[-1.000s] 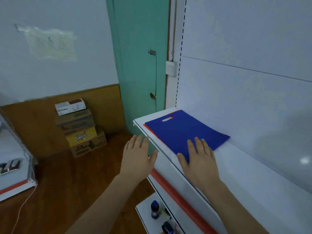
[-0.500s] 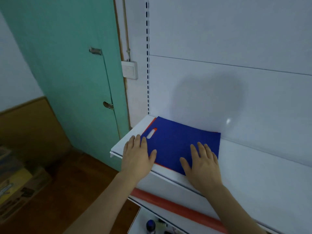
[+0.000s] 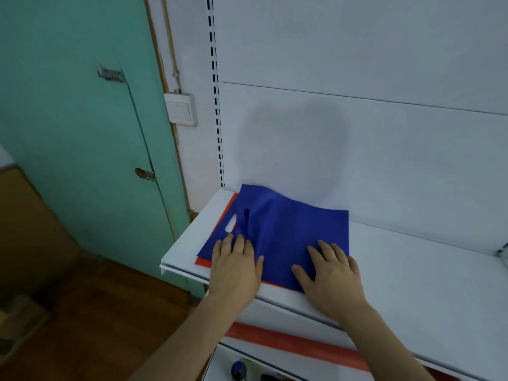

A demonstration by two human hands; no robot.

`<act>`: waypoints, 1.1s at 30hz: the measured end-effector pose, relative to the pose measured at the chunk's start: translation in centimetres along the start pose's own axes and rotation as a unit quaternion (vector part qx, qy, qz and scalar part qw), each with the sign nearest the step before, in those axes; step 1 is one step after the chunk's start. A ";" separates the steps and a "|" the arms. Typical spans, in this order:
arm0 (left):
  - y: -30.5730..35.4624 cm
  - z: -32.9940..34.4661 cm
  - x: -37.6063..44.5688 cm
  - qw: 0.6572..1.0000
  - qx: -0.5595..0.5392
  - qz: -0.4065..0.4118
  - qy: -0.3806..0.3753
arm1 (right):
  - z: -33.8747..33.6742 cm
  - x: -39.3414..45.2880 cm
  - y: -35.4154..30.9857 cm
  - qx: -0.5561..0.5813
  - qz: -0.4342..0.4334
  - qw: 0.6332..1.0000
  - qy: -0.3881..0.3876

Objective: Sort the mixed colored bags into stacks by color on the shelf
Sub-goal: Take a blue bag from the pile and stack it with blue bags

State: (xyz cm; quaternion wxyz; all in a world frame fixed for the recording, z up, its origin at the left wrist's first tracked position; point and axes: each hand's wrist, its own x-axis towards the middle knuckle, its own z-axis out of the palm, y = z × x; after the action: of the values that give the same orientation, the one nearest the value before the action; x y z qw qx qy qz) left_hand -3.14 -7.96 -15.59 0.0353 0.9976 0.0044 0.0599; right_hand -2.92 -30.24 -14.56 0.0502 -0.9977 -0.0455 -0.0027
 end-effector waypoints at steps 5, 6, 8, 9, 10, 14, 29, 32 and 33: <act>-0.9 -0.6 -0.4 1.000 -0.019 -0.004 -0.008 | 0.2 -0.2 0.0 0.000 0.009 1.000 0.005; -1.0 -0.8 -0.5 0.999 -0.018 -0.020 -0.023 | 0.1 -0.2 0.0 -0.002 0.012 1.000 0.005; -0.9 -1.2 -0.7 0.998 -0.017 -0.039 -0.050 | 0.2 -0.4 -0.2 0.001 0.020 1.000 0.009; -0.8 -1.4 -0.6 0.998 -0.016 -0.036 -0.055 | 0.2 -0.4 -0.3 -0.002 0.025 1.000 0.009; -0.7 -1.4 -0.6 0.998 -0.013 -0.025 -0.054 | 0.2 -0.4 -0.4 -0.008 0.032 0.999 0.005; -0.6 -1.6 -0.6 0.999 -0.013 0.028 -0.024 | 0.1 -1.2 -1.0 -0.015 0.083 0.996 -0.008; -2.2 -4.9 2.3 0.897 -0.421 0.046 0.122 | -3.5 0.2 2.0 0.188 0.325 0.927 0.021; -3.3 -5.1 3.5 0.871 -0.486 -0.009 0.069 | -3.0 0.0 3.4 0.208 0.328 0.920 0.057; -3.5 -5.2 3.9 0.841 -0.539 -0.031 0.035 | -2.7 -0.1 3.7 0.218 0.328 0.917 0.067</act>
State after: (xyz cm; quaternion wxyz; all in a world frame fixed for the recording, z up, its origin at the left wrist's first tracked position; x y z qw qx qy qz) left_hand 0.12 -4.02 -10.18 0.5695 0.8174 0.0036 0.0868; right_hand -2.72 -34.20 -12.20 0.2671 -0.9184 0.2887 -0.0433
